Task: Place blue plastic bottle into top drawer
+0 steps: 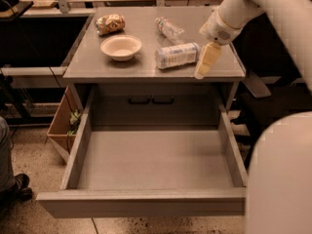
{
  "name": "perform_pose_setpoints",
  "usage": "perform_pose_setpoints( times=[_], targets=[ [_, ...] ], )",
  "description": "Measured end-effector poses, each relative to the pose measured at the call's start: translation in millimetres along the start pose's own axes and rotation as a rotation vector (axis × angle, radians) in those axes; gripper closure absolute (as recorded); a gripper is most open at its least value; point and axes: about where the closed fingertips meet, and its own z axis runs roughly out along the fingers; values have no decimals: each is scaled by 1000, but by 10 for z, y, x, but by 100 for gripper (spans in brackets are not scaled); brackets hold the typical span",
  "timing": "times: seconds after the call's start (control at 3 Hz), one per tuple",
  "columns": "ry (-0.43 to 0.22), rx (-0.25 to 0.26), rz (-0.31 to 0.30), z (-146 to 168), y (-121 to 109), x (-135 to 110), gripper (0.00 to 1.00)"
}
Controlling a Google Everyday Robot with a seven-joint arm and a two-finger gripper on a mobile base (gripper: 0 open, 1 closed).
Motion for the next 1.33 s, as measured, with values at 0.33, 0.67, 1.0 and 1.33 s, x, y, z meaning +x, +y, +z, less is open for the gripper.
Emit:
perform_pose_setpoints(
  times=[0.33, 0.67, 1.0, 1.33],
  targets=[
    [-54, -19, 24, 257, -241, -130, 0],
    [-87, -30, 45, 399, -367, -221, 0],
    [-87, -77, 76, 569, -338, -229, 15],
    [-84, -126, 101, 652, -254, -227, 38]
  ],
)
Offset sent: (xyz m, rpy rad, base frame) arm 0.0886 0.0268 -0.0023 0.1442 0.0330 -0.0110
